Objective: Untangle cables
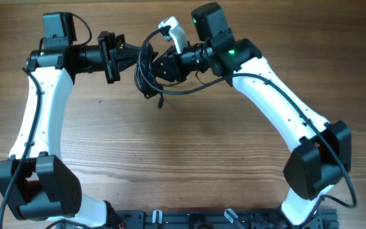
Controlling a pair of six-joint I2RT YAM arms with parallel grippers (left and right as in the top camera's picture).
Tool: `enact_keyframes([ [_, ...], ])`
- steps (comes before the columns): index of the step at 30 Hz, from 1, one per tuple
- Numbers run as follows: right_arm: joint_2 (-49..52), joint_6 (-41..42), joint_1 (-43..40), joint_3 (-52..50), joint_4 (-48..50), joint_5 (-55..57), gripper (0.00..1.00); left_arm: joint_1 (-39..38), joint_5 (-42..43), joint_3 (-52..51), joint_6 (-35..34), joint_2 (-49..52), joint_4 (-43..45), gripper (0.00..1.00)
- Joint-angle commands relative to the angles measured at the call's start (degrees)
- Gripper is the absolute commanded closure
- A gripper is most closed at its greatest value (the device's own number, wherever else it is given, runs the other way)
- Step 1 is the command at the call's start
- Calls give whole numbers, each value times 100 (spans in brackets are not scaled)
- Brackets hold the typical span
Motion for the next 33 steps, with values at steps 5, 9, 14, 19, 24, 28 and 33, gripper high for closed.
enact_keyframes([
  [5, 146, 138, -190, 87, -61, 20, 96, 13, 33, 76, -57, -107, 385, 96],
  [9, -66, 168, -595, 87, -640, 417, 96, 15, -817, 74, 496, -107, 822, 96],
  [14, -579, 170, -979, 87, -1510, 1543, 96, 24, -2883, 74, 2498, -105, 660, 96],
  [19, -1119, 321, -986, 87, -1928, 2677, 96, 22, -5464, 61, 3576, -105, -264, 96],
  [24, -1331, 501, -986, 87, -1893, 2820, 96, 22, -6203, 42, 4765, -103, -850, 96],
  [28, -1333, 494, -970, 87, -1921, 2671, 96, 4, -6159, 42, 5049, -103, -951, 95],
  [33, -1333, 490, -970, 87, -2009, 2625, 96, 7, -6164, 42, 5053, -103, -863, 55],
])
